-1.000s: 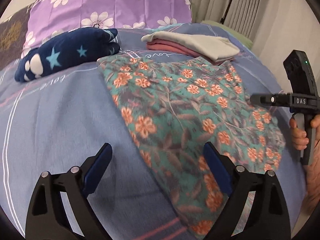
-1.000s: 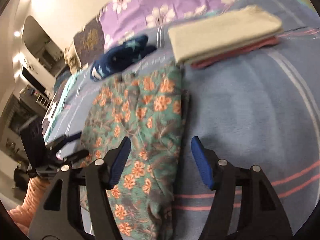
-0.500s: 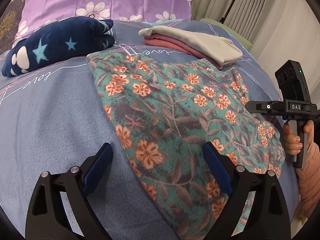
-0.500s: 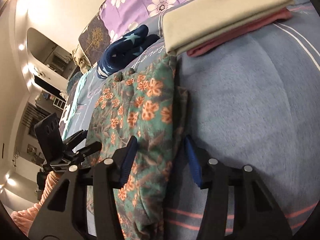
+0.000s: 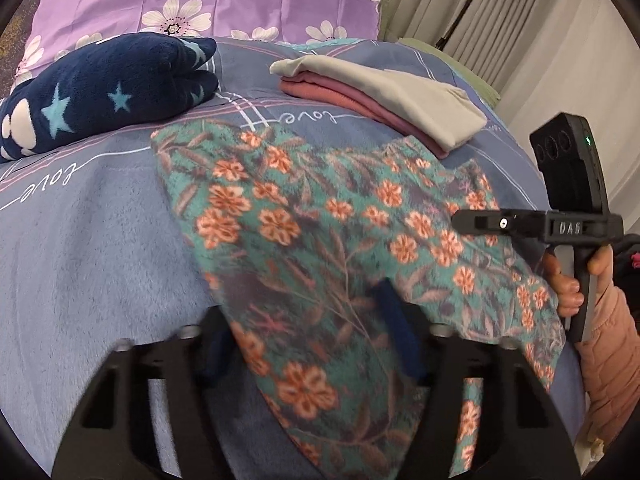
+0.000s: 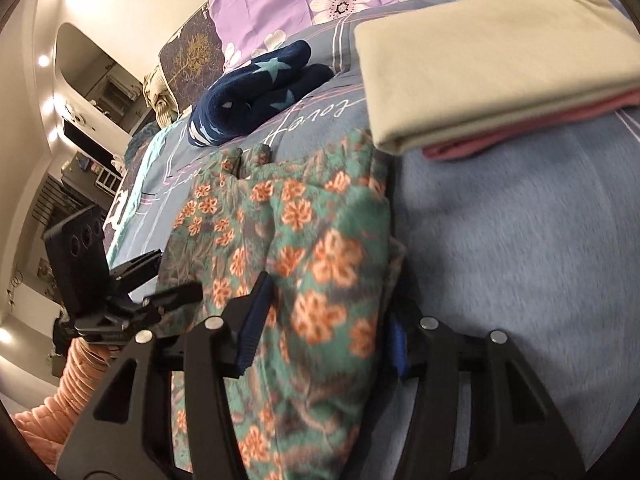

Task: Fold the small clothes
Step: 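Lift the teal floral shirt up with both grippers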

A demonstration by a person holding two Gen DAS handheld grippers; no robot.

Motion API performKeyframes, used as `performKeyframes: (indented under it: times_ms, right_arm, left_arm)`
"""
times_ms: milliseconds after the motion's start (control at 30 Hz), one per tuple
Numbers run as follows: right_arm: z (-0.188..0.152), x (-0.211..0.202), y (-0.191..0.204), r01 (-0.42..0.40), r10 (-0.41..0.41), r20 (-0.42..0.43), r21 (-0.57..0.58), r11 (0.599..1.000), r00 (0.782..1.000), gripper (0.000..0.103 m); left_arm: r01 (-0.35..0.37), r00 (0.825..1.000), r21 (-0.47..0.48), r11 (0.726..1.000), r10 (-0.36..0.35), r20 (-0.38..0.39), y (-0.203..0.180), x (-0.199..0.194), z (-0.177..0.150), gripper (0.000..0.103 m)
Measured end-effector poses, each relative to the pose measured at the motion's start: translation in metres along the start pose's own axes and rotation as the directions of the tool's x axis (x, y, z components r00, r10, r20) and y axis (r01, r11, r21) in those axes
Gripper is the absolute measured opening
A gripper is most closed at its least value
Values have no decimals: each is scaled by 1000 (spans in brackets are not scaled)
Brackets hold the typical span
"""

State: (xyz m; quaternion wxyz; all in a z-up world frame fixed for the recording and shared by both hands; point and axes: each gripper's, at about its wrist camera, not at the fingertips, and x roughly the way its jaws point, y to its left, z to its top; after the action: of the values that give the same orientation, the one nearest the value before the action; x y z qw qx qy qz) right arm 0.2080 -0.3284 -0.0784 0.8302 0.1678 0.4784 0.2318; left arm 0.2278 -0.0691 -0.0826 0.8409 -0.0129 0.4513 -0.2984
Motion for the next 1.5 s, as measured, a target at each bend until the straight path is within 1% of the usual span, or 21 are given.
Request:
performKeyframes:
  times_ms: [33,100,167,300,400,500,567,700,733,800,867,900,1000,1067,1100,1133,1167,1233,1267,1333,1500]
  right_arm:
    - [-2,0,4,23,-23,6,-20,1000,1000,35]
    - [-6,-3,11,29,-29,18,-35,999,999,22]
    - [-9,-11,21,63,-60,50,-61,996,997,19]
    - [-15,-38,46,98,-81,134,-120,988,988,16]
    - [-25,-71,70,128,-89,220,-170,977,971,16]
    - [-39,-108,90,177,-110,309,-200,964,945,16]
    - [-52,-139,96,212,-128,376,-191,958,918,15]
    - [-75,-198,95,295,-188,489,-151,943,852,15]
    - [-82,-220,91,325,-214,522,-129,937,825,15]
    - [-86,-245,83,357,-253,556,-85,930,792,15]
    - [-92,-277,71,414,-323,592,-21,910,738,15]
    - [-94,-290,66,448,-357,607,2,894,710,15]
    - [-102,-324,52,572,-480,641,76,817,600,15]
    - [-105,-342,42,655,-565,648,133,744,511,15]
    - [-105,-347,38,678,-591,647,151,719,483,15]
    - [-105,-352,31,710,-628,641,180,681,440,15]
    - [-103,-357,25,728,-654,635,203,655,411,15]
    - [-98,-368,6,742,-699,614,260,617,366,15]
    - [-94,-373,-4,741,-717,602,289,606,352,15]
    - [-83,-382,-29,721,-753,565,359,593,338,15]
    - [-51,-381,-78,716,-828,451,450,534,333,15]
  left_arm:
    - [-7,1000,-5,1000,7,3,1,-1,1,39]
    - [-17,1000,-4,1000,17,19,0,-6,-1,20]
    - [-33,998,17,999,32,45,-5,-14,-2,14]
    - [-72,989,74,995,61,134,-27,-44,-2,12]
    - [-92,977,117,989,68,201,-47,-72,0,12]
    - [-104,962,167,980,57,265,-74,-101,4,12]
    - [-111,952,204,973,46,302,-93,-115,7,11]
    - [-102,936,305,947,-13,353,-149,-136,21,11]
    - [-99,933,329,939,-27,359,-163,-138,24,11]
    - [-83,928,378,922,-67,367,-193,-139,34,11]
    - [-49,925,429,902,-121,359,-229,-139,47,11]
    - [-33,924,452,892,-145,353,-245,-137,54,11]
    - [-16,922,518,855,-188,338,-293,-124,71,11]
    - [-19,922,552,834,-199,333,-318,-115,79,11]
    - [-18,921,575,818,-210,327,-336,-108,85,11]
    - [-17,921,586,810,-215,324,-346,-104,88,11]
    - [-19,921,601,799,-219,321,-358,-99,93,11]
    - [-21,923,624,781,-224,312,-380,-84,106,11]
    - [-22,924,630,777,-224,309,-386,-76,114,11]
    - [-14,929,634,774,-224,293,-402,-58,129,11]
    - [-14,947,638,770,-194,255,-428,-8,157,11]
